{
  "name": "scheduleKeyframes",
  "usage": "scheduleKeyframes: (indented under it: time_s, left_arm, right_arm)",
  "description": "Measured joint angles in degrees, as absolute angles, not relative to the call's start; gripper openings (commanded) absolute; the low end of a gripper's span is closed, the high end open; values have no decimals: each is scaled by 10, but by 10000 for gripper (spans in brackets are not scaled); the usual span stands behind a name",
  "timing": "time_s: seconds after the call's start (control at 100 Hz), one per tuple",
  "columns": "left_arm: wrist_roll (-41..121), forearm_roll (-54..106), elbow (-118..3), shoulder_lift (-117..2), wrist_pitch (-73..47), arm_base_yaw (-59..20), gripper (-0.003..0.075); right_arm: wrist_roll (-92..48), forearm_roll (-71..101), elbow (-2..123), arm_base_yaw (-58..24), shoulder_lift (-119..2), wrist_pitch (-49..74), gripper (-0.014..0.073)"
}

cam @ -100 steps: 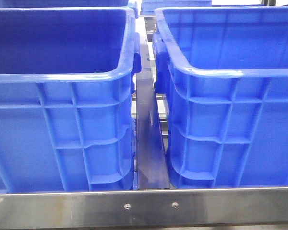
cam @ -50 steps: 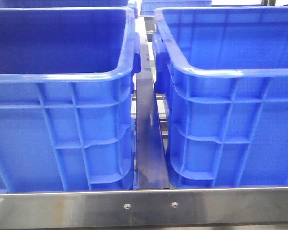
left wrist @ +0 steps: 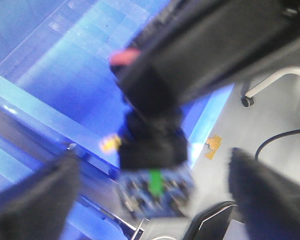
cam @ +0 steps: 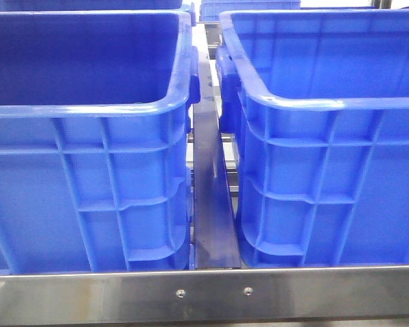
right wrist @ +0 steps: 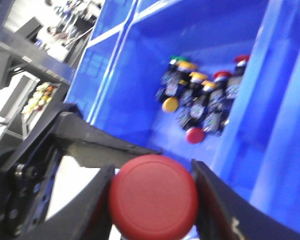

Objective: Pick red and yellow buttons and place in box

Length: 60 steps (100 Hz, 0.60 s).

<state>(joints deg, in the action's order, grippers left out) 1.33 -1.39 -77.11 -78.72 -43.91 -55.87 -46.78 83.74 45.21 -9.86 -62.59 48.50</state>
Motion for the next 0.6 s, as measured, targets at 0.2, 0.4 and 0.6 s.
scheduleKeyframes:
  time_s: [0.2,0.4,0.6]
  left_arm:
    - [-8,-16,-770,-781,-438,-535,642]
    - [-31,-17,-740,-750,-422,-459,640]
    - [-49,-17,-660,-686,-392,-347,640]
  right_arm:
    - [-494,837,452,-96,-610,430,141]
    - [-529,831,452,-82,-579,364,141]
    - [-536,772,452,-81,-571,288,141]
